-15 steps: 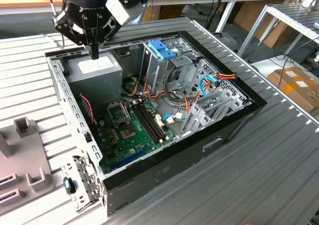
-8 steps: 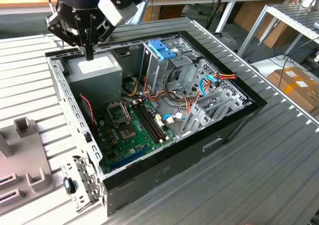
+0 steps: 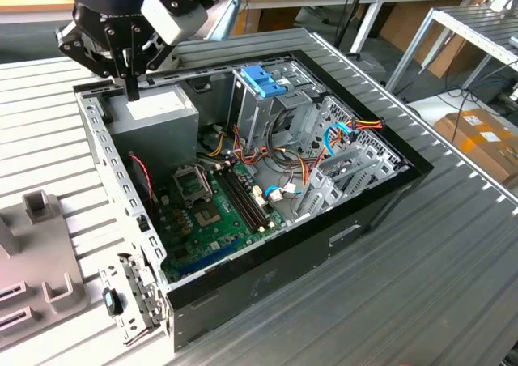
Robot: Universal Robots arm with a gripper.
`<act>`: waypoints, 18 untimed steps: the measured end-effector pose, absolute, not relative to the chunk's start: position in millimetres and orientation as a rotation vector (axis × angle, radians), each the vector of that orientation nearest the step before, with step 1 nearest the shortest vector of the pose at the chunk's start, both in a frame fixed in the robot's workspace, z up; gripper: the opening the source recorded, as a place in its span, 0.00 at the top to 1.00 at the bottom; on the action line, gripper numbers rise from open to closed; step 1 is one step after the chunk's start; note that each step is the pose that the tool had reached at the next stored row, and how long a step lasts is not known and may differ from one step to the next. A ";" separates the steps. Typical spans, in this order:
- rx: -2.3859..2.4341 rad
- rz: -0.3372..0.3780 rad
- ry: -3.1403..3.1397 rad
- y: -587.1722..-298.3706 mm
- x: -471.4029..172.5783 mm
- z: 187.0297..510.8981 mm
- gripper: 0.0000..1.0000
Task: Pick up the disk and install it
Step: 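Reach for the disk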
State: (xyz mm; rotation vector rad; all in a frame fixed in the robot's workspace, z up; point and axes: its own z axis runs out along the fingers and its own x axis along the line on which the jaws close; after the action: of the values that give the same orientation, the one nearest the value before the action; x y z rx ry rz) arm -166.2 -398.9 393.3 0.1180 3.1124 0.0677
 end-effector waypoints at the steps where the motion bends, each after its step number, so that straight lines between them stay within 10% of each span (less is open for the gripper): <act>1: 0.118 0.068 3.112 -398.9 -168.2 393.3 0.89; 18: 0.118 0.068 3.112 -399.0 -200.5 393.3 0.89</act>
State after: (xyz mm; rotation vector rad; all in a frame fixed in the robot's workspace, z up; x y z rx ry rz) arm -200.5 -399.0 393.3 0.1180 3.1125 0.0677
